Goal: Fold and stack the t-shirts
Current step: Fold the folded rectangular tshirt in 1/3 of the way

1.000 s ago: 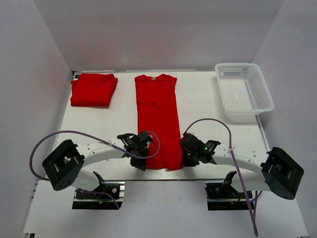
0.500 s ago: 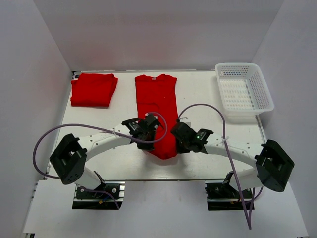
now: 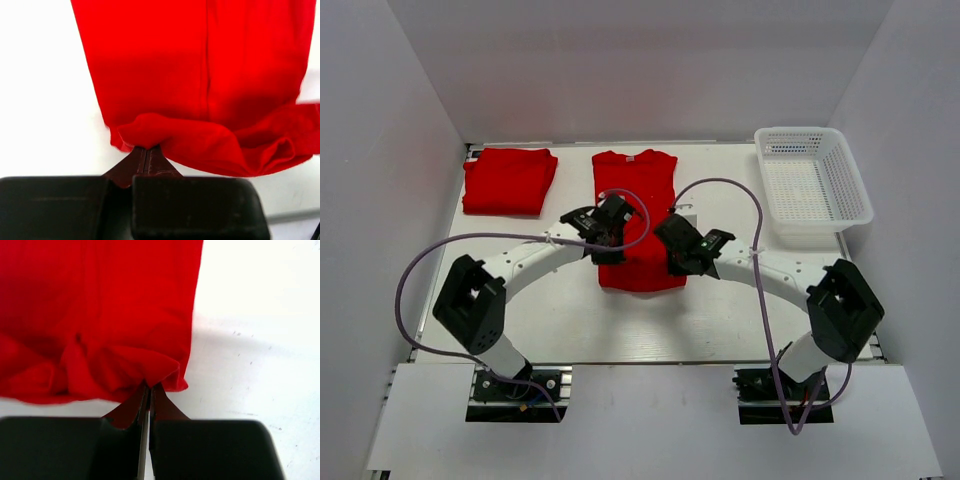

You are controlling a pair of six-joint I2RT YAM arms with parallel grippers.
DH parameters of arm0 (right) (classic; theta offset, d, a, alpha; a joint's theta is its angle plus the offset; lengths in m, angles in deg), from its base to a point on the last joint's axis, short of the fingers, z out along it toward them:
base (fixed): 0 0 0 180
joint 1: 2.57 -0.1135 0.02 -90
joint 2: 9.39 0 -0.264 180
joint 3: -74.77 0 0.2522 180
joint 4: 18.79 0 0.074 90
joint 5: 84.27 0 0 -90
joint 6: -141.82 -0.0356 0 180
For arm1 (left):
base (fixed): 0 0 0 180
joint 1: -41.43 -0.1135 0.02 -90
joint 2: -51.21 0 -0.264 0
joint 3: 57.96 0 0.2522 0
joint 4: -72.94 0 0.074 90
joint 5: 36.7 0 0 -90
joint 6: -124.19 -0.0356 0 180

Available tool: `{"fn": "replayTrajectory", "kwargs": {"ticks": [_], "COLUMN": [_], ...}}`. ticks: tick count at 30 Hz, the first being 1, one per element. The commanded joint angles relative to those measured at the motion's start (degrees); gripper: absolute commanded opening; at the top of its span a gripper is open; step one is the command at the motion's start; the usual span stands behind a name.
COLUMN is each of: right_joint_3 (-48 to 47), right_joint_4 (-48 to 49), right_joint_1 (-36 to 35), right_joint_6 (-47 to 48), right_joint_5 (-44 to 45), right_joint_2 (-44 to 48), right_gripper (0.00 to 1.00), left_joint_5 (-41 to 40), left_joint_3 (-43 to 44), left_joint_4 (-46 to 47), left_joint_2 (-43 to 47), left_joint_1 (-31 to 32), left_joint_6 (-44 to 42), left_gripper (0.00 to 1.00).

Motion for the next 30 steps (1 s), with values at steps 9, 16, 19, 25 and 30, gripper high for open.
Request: {"fn": "replayTrajectory", "kwargs": {"ticks": [9, 16, 19, 25, 30], "right_joint_3": [-10.9, -14.8, -16.7, -18.6, -21.2], "right_joint_4": [3.6, 5.0, 5.8, 7.5, 8.0], "right_joint_1": [5.9, 9.3, 10.1, 12.0, 13.8], "right_joint_6": [6.6, 9.8, 11.1, 13.7, 14.6], "right_joint_5": [2.9, -0.5, -1.2, -4.9, -6.5], "right_joint_2": [-6.5, -10.7, -12.3, -14.1, -16.9], "right_gripper": [0.0, 0.0, 0.0, 0.0, 0.0], "left_joint_5": [-0.6, 1.0, 1.0, 2.5, 2.5], "left_joint_3": [6.7, 8.1, 9.4, 11.1, 13.1], "left_joint_4": [5.6, 6.3, 6.9, 8.0, 8.7], "left_joint_2": [-3.5, -6.4, -7.8, -10.0, -13.0], "left_joint_1": [-7.9, -11.2, -11.7, -13.5, -14.6], "left_joint_6": [-3.1, -4.2, -4.7, -6.2, -6.2], "left_gripper": [0.0, 0.0, 0.0, 0.0, 0.0]}}
